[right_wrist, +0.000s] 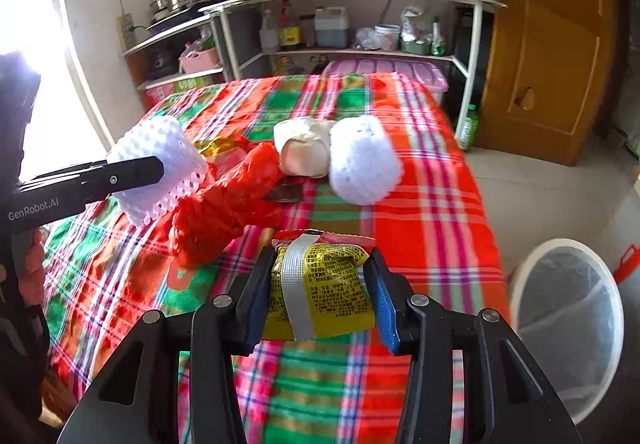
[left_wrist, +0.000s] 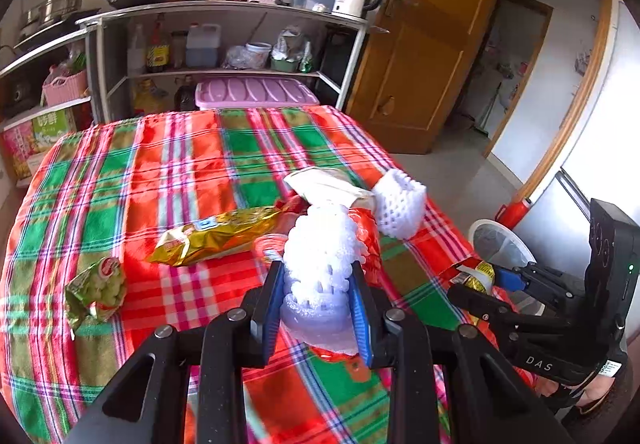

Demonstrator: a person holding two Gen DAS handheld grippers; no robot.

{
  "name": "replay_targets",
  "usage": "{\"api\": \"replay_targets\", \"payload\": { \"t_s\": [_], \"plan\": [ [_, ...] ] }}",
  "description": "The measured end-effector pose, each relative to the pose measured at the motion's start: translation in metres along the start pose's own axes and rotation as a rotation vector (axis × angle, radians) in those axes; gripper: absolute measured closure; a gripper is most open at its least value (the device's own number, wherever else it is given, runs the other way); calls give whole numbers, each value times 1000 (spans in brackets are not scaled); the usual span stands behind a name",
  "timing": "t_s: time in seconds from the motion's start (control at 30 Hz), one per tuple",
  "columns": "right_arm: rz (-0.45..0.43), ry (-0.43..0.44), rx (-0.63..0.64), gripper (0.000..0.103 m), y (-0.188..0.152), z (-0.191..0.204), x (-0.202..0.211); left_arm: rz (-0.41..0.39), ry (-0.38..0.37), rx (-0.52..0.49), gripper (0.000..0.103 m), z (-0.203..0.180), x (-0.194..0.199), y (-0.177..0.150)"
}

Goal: Collect trash
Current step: 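Carry the yellow packet and foam net in both tools over the trash bin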

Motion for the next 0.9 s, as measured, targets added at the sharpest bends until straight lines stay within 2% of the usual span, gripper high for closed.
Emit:
{"api": "replay_targets", "payload": {
  "t_s": [0.23, 0.6, 0.9],
  "plan": [
    [-36, -65, -74, 57, -12, -34, 28, 7, -50, -66, 72, -41, -10, 4],
    [-80, -116, -152, 57, -31, -72, 63, -21, -62, -129, 72, -82, -9, 23],
    [-91, -192, -233, 57, -45, -116, 87, 28, -167, -226, 72, -147, -38, 28]
  ]
}}
Point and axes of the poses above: each gripper's, at about its wrist camera, not at the fingertips, and x roughly against the way its jaws point, z to its left, y to its top, the point moved 4 cm from there along -x, roughly the way its jaws point, and after that the axes turned 7 degrees about z, right-handed, at the moved point
